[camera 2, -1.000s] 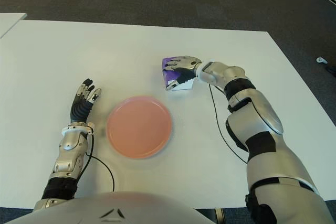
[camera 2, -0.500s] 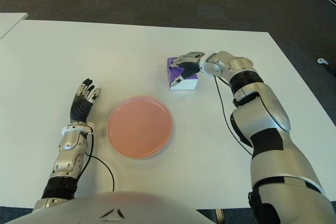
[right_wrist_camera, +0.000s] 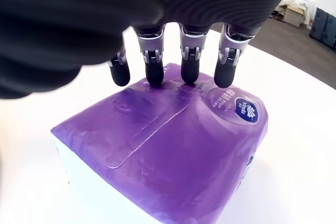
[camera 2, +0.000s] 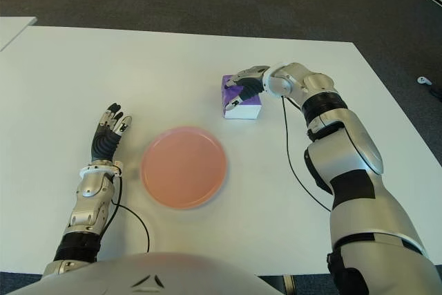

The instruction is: Put the tissue paper into the plate.

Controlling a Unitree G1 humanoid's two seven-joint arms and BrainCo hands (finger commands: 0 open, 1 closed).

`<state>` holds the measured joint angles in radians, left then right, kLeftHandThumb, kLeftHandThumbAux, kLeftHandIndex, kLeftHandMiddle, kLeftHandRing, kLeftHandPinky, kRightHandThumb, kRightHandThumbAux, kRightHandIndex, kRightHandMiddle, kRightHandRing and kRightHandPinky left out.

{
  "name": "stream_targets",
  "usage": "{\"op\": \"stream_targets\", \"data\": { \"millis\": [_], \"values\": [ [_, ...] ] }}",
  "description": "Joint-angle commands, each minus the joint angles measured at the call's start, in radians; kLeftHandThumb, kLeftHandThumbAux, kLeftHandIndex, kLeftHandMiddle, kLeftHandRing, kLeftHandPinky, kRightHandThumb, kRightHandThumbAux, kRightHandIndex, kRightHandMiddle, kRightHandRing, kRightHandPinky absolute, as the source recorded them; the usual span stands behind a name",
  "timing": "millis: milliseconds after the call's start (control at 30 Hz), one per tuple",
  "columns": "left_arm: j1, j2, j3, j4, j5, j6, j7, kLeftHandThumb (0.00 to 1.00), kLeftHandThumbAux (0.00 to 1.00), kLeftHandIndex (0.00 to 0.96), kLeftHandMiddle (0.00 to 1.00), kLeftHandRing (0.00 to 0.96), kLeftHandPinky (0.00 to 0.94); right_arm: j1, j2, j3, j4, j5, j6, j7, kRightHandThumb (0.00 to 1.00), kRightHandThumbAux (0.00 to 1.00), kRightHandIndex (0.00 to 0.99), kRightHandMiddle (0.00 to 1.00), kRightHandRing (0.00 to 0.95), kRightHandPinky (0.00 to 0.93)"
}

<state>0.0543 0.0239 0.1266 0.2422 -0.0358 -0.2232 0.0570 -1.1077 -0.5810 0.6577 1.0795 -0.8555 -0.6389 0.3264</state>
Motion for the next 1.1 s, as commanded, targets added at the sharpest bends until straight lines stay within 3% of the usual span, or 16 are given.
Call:
{"op": "stream_targets", "data": {
  "millis": [33, 633, 1100],
  "values": [
    [0.020, 0.001, 0.000, 0.027, 0.012, 0.036, 0.011, 0.000, 0.530, 0.000, 0.000, 0.000, 0.000, 0.027, -0.003, -0.002, 0.002, 0.000, 0.020, -0.020, 0.445, 0.150, 0.000, 0.000, 0.000, 0.000],
    [0.022, -0.002, 0.009, 0.031, 0.022, 0.023, 0.017, 0.000, 0.541, 0.000, 0.000, 0.000, 0.000, 0.051, 0.017, -0.017, 0.059, 0.002, 0.030, -0.199, 0.412, 0.166, 0.000, 0.000, 0.000, 0.000],
    [0.025, 0.002, 0.011, 0.031, 0.022, 0.032, 0.012, 0.000, 0.534, 0.000, 0.000, 0.000, 0.000, 0.074, 0.073, -0.013, 0.166, 0.004, 0.084, -0.343, 0.389, 0.175, 0.000, 0.000, 0.000, 0.000]
  ]
}}
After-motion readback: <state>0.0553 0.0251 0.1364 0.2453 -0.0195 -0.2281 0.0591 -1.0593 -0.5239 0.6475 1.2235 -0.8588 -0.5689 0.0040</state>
